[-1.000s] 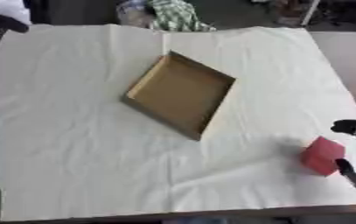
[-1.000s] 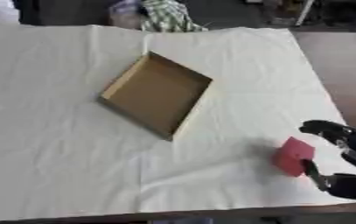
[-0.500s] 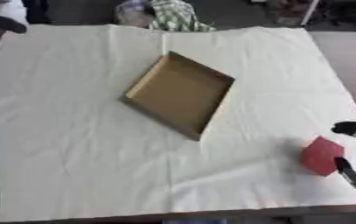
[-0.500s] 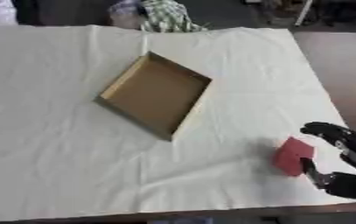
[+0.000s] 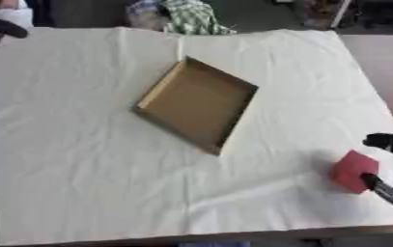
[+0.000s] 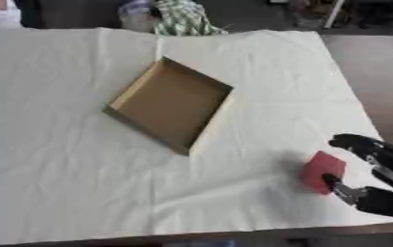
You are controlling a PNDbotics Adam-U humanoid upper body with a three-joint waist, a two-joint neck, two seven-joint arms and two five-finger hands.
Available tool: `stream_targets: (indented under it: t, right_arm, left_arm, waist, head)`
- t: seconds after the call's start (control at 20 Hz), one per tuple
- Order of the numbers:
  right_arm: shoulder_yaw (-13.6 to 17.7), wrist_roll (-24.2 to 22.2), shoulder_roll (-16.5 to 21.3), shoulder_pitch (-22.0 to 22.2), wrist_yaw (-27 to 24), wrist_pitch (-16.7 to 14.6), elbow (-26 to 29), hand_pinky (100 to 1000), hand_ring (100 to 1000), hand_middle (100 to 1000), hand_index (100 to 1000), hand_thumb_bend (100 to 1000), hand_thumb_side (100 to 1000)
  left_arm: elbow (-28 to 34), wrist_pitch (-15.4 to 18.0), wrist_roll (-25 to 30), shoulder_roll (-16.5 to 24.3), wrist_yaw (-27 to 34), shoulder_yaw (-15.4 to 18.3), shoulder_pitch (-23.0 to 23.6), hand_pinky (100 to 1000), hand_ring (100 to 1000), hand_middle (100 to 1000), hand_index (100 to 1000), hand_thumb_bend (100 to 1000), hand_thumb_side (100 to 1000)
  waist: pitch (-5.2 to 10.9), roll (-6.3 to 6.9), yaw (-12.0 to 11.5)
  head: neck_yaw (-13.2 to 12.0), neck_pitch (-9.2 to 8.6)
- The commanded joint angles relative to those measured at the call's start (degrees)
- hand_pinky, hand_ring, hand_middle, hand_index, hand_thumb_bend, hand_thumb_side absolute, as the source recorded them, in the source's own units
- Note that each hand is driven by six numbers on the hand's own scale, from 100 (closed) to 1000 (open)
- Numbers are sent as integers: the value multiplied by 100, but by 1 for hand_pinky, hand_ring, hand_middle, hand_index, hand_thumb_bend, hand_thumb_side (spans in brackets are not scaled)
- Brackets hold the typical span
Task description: Pick up objects on the table and place them in the box.
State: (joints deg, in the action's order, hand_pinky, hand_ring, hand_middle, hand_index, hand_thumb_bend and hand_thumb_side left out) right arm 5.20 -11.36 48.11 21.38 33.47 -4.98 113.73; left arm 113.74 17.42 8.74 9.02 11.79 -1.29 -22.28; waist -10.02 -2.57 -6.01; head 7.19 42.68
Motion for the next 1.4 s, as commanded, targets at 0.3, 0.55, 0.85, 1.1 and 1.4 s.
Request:
stream_targets:
  t: [0.3,0.55,0.85,1.1,1.4]
  right_arm:
    - [79,-115,57,-56,130,177,87,968,990,950,973,261,932]
    - [49,-233,74,-140,86,201,87,968,990,949,973,269,939]
    - [14,-364,92,-200,71,171,87,968,995,951,976,283,961]
    - [-28,-506,90,-195,44,227,87,968,998,952,977,270,931]
    - [-52,-667,70,-190,16,330,87,969,1000,957,984,299,979]
  left_arm:
    - [85,1,31,35,4,-21,-92,580,832,763,759,100,647]
    - [85,-1,39,30,3,-24,-100,580,833,764,758,100,647]
    - [85,-3,49,25,-1,-26,-102,580,833,764,757,100,647]
    - [85,-5,62,21,-1,-29,-101,579,833,764,757,100,648]
    - [85,-12,74,17,0,-27,-101,579,834,765,757,100,647]
  waist:
    - [29,2,-19]
    - [14,8,-28]
    - [-2,12,-28]
    - [-11,15,-32]
    - [-25,24,-30]
  head:
    - [28,-32]
    - [51,-38]
    - [67,-40]
    - [72,-45]
    - [83,-60]
